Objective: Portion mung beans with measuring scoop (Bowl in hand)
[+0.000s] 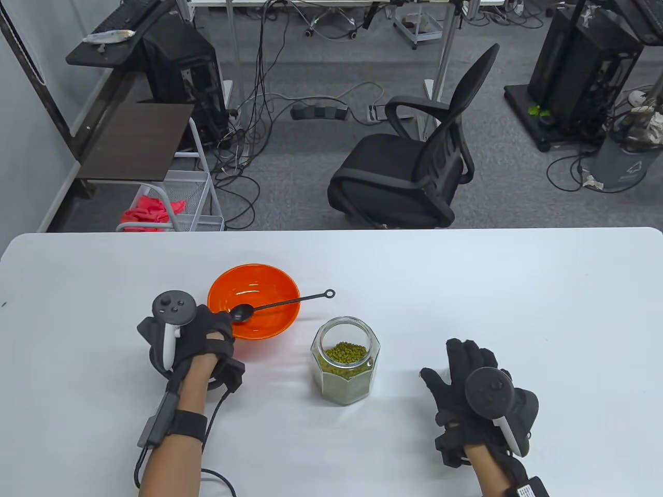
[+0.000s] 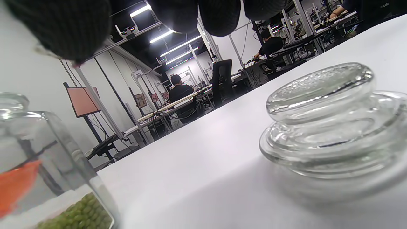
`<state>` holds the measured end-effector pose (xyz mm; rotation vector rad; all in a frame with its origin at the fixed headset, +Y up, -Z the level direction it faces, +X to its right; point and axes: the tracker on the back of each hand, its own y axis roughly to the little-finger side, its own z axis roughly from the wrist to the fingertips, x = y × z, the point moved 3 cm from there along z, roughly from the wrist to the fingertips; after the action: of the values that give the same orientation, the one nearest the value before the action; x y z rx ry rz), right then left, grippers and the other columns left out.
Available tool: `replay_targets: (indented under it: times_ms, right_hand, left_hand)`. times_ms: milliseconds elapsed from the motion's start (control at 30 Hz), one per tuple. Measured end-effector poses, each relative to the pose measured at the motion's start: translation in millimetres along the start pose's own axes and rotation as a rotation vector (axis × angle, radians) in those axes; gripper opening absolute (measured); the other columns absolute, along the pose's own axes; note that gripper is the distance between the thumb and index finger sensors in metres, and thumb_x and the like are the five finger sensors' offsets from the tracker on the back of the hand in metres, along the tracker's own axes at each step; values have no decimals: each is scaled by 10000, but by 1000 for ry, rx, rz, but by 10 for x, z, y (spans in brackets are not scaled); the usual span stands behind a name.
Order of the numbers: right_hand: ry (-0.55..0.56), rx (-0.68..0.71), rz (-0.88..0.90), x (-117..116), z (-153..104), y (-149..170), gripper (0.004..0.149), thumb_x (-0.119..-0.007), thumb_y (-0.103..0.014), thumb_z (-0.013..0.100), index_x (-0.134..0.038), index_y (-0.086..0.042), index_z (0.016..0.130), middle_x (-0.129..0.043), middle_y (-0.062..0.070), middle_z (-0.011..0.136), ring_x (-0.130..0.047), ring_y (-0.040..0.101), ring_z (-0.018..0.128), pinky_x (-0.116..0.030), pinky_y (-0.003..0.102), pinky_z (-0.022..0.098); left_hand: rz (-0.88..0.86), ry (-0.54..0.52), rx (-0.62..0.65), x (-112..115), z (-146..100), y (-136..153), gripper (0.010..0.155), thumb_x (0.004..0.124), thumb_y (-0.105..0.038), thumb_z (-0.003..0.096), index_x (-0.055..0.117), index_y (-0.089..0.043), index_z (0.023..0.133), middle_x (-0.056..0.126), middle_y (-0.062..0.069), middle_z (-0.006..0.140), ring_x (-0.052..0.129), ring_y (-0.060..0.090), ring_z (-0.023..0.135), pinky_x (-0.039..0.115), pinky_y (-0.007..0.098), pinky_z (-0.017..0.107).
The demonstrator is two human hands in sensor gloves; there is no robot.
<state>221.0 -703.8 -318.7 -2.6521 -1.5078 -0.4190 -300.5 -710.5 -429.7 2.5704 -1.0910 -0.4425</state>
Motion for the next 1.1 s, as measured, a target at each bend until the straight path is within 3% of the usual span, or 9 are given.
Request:
replay_targets:
  times_ms: [167, 333, 533, 800, 1000, 1100]
  right_hand:
    - [3, 6, 17, -13, -18, -30, 734, -835, -512, 400, -643, -165, 1018, -579, 191, 1076, -503, 500, 1014, -363, 792, 633]
    - [1, 12, 36, -23, -29, -54, 721, -827, -503, 408, -646, -160, 1015, -579, 193, 1074, -504, 503, 1011, -364, 793, 631]
    - [-7, 17, 57, -37, -58, -105, 711, -818, -503, 414, -650, -157, 1012, -587, 198, 1068, -530, 508, 998, -378, 792, 628]
    - [-10, 17, 18, -88, -106, -225, 704, -805, -509, 422, -652, -153, 1010, -591, 202, 1064, -542, 520, 986, -405, 784, 627]
    - [-1, 10, 52, 26, -75, -457, 700, -799, -513, 431, -654, -147, 1010, -626, 214, 1045, -594, 518, 963, -425, 779, 627]
    - [-23, 39, 148, 105, -62, -669, 705, -795, -521, 433, -656, -138, 1008, -664, 225, 1019, -712, 517, 892, -500, 756, 612]
  left_hand:
    - [-58, -21, 30, -339, -267, 121, 558, 783, -455, 500, 751, -43, 875, 1002, -148, 338, 1098, -10, 51, 956, 179, 60]
    - [-100, -43, 60, -505, -541, 250, 557, 779, -458, 501, 754, -43, 872, 998, -152, 330, 1088, -16, 43, 952, 176, 59]
    - [-137, -33, 79, -467, -768, 417, 553, 782, -462, 499, 767, -46, 864, 996, -154, 318, 1079, -20, 33, 950, 175, 55]
    - [-176, -9, 92, -421, -855, 504, 543, 777, -471, 502, 776, -66, 863, 988, -160, 314, 1069, -26, 38, 947, 173, 65]
    - [-198, 14, 128, -392, -873, 472, 530, 779, -473, 502, 798, -73, 849, 986, -163, 299, 1061, -30, 27, 945, 174, 62]
    - [-196, 11, 156, -407, -908, 421, 526, 778, -473, 503, 802, -72, 843, 983, -169, 289, 1054, -38, 18, 944, 171, 56]
